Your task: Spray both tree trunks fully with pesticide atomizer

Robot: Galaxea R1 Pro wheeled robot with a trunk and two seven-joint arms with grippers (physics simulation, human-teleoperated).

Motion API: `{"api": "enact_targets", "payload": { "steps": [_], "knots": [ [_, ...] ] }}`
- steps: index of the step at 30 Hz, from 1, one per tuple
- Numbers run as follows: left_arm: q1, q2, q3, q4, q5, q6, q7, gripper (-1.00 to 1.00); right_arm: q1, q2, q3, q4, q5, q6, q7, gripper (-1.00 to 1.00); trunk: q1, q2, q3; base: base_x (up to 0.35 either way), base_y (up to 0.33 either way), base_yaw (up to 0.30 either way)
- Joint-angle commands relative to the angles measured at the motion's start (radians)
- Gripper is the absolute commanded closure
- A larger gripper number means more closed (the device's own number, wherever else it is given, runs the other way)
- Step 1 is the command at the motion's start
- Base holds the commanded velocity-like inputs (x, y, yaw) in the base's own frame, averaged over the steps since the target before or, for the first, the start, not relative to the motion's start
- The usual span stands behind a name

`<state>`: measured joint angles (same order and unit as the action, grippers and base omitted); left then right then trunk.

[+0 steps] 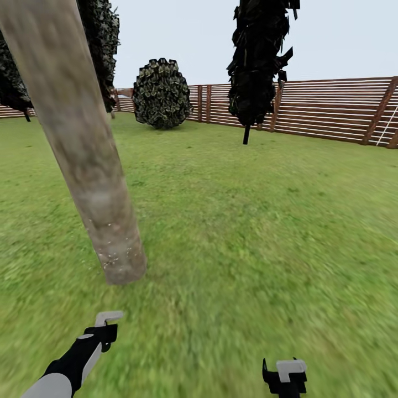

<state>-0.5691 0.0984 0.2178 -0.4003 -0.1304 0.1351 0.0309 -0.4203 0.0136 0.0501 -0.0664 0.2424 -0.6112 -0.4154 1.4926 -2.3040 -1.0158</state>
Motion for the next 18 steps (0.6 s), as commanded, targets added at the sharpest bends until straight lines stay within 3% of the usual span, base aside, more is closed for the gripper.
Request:
{"api": "enact_targets", "payload": {
  "steps": [1, 9, 18],
  "knots": [
    [0.0, 0.0, 0.0, 0.0, 0.0, 0.0, 0.0, 1.0, 0.0, 0.0, 0.0, -0.001, 0.0, 0.0, 0.0, -1.0, 0.0, 0.0, 0.0, 0.287, -0.132, 0.0],
    [0.0, 0.001, -0.001, -0.001, 0.0, 0.0, 0.0, 1.0, 0.0, 0.0, 0.001, 0.0, 0.0, 0.0, 0.0, -1.0, 0.0, 0.0, 0.0, 0.284, -0.146, 0.01],
    [0.0, 0.001, 0.0, -0.002, 0.0, -0.001, 0.0, 1.0, 0.0, 0.0, 0.0, 0.0, 0.0, 0.0, 0.0, -1.0, 0.0, 0.0, 0.0, 0.239, -0.184, 0.239]
  ]
}}
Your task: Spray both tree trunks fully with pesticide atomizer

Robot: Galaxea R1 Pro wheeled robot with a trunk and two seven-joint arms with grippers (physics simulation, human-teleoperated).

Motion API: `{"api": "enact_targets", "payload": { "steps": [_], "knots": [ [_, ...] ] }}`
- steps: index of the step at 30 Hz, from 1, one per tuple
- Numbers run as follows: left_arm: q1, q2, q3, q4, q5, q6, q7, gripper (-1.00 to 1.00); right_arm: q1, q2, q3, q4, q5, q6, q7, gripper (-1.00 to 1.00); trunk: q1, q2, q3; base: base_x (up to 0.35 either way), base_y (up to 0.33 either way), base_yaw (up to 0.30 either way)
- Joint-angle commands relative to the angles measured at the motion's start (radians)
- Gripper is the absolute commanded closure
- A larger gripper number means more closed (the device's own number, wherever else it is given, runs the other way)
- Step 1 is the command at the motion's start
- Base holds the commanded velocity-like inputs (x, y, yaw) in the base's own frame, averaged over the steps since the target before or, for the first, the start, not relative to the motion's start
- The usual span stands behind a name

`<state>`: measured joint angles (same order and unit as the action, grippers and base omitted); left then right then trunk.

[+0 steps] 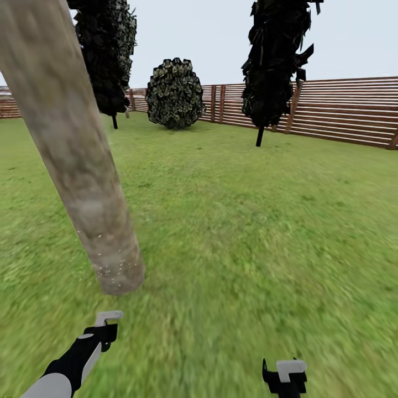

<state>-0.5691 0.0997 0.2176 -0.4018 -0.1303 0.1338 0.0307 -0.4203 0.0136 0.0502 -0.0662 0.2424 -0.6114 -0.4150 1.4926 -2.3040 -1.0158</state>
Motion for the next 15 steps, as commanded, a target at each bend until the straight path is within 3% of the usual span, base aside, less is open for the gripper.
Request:
{"api": "enact_targets", "payload": {
  "steps": [1, 5, 15],
  "knots": [
    [0.0, 0.0, -0.001, 0.0, 0.0, 0.0, 0.0, 1.0, 0.0, 0.0, 0.0, 0.0, 0.0, 0.0, 0.0, -1.0, 0.0, 0.0, 0.0, 0.23, -0.197, 0.277],
    [0.0, 0.0, 0.0, 0.0, 0.0, 0.0, 0.0, 1.0, 0.0, 0.0, 0.0, 0.0, 0.0, 0.0, -0.001, -1.0, 0.0, 0.0, 0.0, 0.236, -0.192, 0.198],
    [0.0, 0.0, 0.002, -0.002, 0.0, 0.0, 0.0, 1.0, 0.0, -0.003, -0.001, 0.0, 0.0, 0.0, 0.0, -1.0, 0.0, 0.0, 0.0, 0.175, -0.221, 0.005]
  ]
}}
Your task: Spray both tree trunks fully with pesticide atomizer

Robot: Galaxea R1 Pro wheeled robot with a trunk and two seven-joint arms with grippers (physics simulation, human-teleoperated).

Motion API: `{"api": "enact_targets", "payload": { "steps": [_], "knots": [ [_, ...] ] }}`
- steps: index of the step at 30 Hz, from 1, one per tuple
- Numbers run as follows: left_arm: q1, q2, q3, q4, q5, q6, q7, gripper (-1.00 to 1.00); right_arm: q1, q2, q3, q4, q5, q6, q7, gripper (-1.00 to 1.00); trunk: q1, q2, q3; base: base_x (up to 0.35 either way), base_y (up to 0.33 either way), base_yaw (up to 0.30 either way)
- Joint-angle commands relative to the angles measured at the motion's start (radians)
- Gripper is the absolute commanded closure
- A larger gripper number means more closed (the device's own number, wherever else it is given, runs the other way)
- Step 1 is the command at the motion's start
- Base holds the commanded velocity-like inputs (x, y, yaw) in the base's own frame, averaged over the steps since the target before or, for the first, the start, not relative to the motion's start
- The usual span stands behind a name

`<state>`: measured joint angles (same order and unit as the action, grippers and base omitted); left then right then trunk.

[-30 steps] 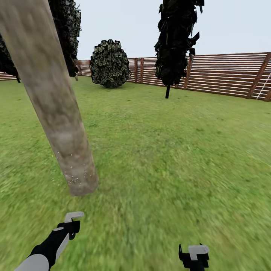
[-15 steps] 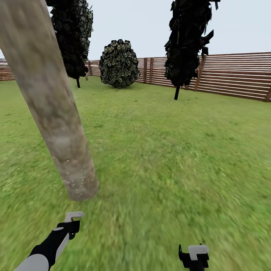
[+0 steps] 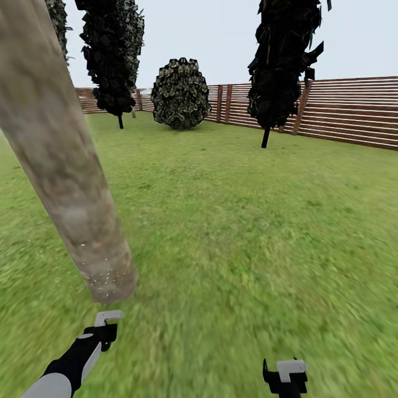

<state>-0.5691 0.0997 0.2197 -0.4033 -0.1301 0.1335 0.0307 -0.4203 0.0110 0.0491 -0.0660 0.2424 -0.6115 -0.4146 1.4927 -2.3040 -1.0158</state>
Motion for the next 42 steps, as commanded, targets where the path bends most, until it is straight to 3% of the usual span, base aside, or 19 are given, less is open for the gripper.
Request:
{"api": "enact_targets", "payload": {
  "steps": [1, 6, 17, 19, 21, 23, 26, 27, 29, 32, 34, 36, 38, 40, 41, 42],
  "knots": [
    [0.0, 0.0, 0.003, 0.0, 0.001, 0.0, 0.001, 1.0, 0.0, 0.001, 0.0, 0.0, 0.0, 0.0, 0.0, -1.0, 0.0, 0.0, 0.0, 0.036, -0.266, 0.0],
    [0.0, 0.001, 0.004, 0.0, 0.001, 0.001, 0.001, 1.0, 0.0, 0.001, 0.001, 0.0, 0.0, 0.0, 0.0, -1.0, 0.0, 0.0, 0.0, 0.008, -0.272, 0.031],
    [0.0, 0.007, 0.006, -0.004, 0.001, 0.003, 0.004, 1.0, 0.0, 0.001, 0.001, 0.0, 0.0, 0.0, 0.0, -1.0, 0.0, 0.0, 0.0, 0.0, -0.152, 0.263],
    [0.0, 0.009, 0.005, -0.037, 0.002, 0.006, 0.003, 1.0, 0.0, 0.001, 0.001, 0.0, 0.0, 0.0, -0.001, -1.0, 0.0, 0.0, 0.0, 0.0, -0.003, 0.277],
    [0.0, 0.013, 0.007, -0.131, 0.002, 0.02, 0.002, 1.0, 0.0, 0.001, 0.001, 0.0, 0.0, 0.0, 0.0, -1.0, 0.0, 0.0, 0.0, 0.0, -0.001, 0.277],
    [-0.001, 0.018, 0.007, -0.177, 0.001, 0.063, 0.001, 1.0, 0.0, 0.001, 0.001, 0.0, 0.0, 0.0, 0.0, -1.0, 0.0, 0.0, 0.0, 0.0, 0.0, 0.277],
    [-0.005, 0.057, 0.005, -0.202, 0.003, 0.132, -0.011, 1.0, 0.0, 0.001, 0.001, 0.0, 0.0, 0.0, -0.001, -1.0, 0.0, 0.0, 0.0, 0.0, 0.0, 0.276],
    [-0.008, 0.058, 0.003, -0.204, 0.003, 0.14, -0.026, 1.0, 0.0, 0.001, 0.001, -0.001, 0.0, 0.0, 0.0, -1.0, 0.0, 0.0, 0.0, 0.0, 0.0, 0.207],
    [-0.014, 0.047, -0.002, -0.205, 0.003, 0.149, -0.071, 1.0, 0.0, 0.001, 0.0, -0.001, 0.0, 0.0, 0.0, -1.0, 0.0, 0.0, 0.0, 0.0, 0.0, 0.09],
    [-0.039, -0.037, -0.018, -0.227, -0.004, 0.209, -0.132, 1.0, 0.0, 0.001, 0.0, -0.001, 0.0, 0.0, -0.001, -1.0, 0.0, 0.0, 0.0, 0.0, 0.0, 0.019],
    [-0.049, -0.045, -0.023, -0.255, -0.004, 0.244, -0.138, 1.0, 0.0, 0.0, 0.0, -0.001, 0.0, 0.0, 0.0, -1.0, 0.0, 0.0, 0.0, 0.0, 0.0, 0.004],
    [-0.055, -0.027, -0.02, -0.326, -0.006, 0.308, -0.142, 1.0, 0.0, 0.0, 0.0, -0.002, 0.0, 0.0, -0.001, -1.0, 0.0, 0.0, 0.0, 0.0, 0.0, 0.001],
    [-0.055, 0.042, -0.016, -0.378, 0.0, 0.357, -0.151, 1.0, 0.0, 0.0, 0.0, -0.002, 0.0, 0.0, 0.0, -1.0, 0.0, 0.0, 0.0, 0.0, 0.0, 0.0],
    [-0.054, 0.079, -0.019, -0.398, 0.001, 0.374, -0.175, 1.0, 0.0, 0.0, 0.0, -0.001, 0.0, 0.0, 0.0, -1.0, 0.0, 0.0, 0.0, 0.0, 0.0, 0.0],
    [-0.056, 0.076, -0.031, -0.409, 0.001, 0.382, -0.192, 1.0, 0.0, 0.0, 0.0, 0.0, 0.0, 0.0, 0.0, -1.0, 0.0, 0.0, 0.0, 0.0, 0.0, 0.0],
    [-0.056, 0.051, -0.048, -0.417, -0.001, 0.384, -0.195, 1.0, 0.0, 0.0, 0.0, -0.001, 0.0, 0.0, 0.0, -1.0, 0.0, 0.0, 0.0, 0.0, 0.0, 0.0]
  ]
}}
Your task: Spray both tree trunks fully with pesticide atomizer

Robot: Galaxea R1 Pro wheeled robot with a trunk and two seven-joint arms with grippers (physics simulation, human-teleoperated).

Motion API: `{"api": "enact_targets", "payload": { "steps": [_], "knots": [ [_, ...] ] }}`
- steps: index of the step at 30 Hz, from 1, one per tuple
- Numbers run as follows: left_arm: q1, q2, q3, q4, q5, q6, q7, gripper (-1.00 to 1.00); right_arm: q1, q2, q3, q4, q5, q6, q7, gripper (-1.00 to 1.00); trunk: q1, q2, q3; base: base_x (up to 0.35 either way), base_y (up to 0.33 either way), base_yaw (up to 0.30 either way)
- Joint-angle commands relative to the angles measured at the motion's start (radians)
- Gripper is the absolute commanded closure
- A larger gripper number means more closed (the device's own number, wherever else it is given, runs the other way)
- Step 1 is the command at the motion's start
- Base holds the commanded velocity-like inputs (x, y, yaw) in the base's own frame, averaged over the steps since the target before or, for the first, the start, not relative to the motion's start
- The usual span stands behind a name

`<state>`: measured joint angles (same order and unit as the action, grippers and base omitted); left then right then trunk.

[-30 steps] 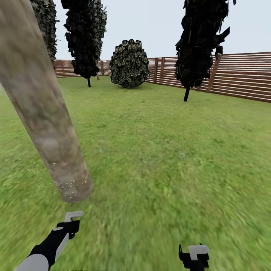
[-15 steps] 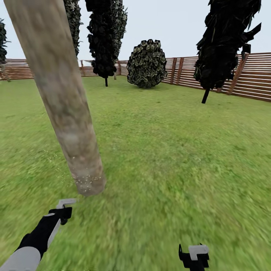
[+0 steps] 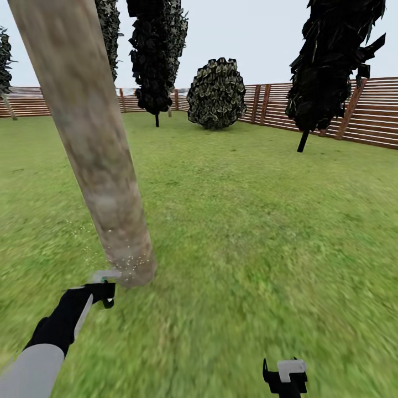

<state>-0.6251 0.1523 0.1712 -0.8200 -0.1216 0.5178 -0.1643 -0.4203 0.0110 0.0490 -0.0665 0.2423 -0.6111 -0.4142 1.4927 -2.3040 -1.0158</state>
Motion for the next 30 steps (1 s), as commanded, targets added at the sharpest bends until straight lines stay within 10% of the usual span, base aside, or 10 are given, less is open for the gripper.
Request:
{"api": "enact_targets", "payload": {
  "steps": [1, 5, 7, 9, 18, 30],
  "knots": [
    [-0.001, -0.032, -0.021, -0.012, -0.012, 0.001, -0.001, 1.0, 0.0, 0.0, 0.0, 0.0, 0.0, 0.0, 0.0, -1.0, 0.0, 0.0, 0.0, 0.0, 0.0, 0.0],
    [-0.001, -0.076, -0.056, -0.113, -0.009, 0.099, -0.005, 1.0, 0.0, 0.0, 0.0, 0.0, 0.0, 0.0, 0.0, -1.0, 0.0, 0.0, 0.0, 0.0, 0.0, 0.0],
    [-0.005, 0.014, -0.047, -0.149, -0.005, 0.14, -0.027, 1.0, 0.0, 0.0, 0.0, 0.001, 0.0, 0.001, 0.0, -1.0, 0.0, 0.0, 0.0, 0.0, 0.0, 0.0],
    [-0.003, 0.03, -0.044, -0.151, -0.007, 0.14, -0.051, 1.0, 0.0, 0.0, 0.0, 0.0, 0.0, 0.0, 0.0, -1.0, 0.0, 0.0, 0.0, 0.0, 0.0, 0.0],
    [-0.013, -0.041, -0.051, -0.153, -0.009, 0.139, -0.051, 1.0, 0.0, 0.001, 0.0, -0.001, 0.0, -0.001, 0.0, -1.0, 0.0, 0.0, 0.0, -0.034, -0.023, 0.178],
    [-0.15, -0.043, -0.054, -0.152, -0.008, 0.219, -0.056, 1.0, 0.0, -0.003, 0.0, -0.001, 0.001, 0.0, 0.0, -1.0, 0.0, 0.0, 0.0, -0.106, -0.05, 0.021]
  ]
}}
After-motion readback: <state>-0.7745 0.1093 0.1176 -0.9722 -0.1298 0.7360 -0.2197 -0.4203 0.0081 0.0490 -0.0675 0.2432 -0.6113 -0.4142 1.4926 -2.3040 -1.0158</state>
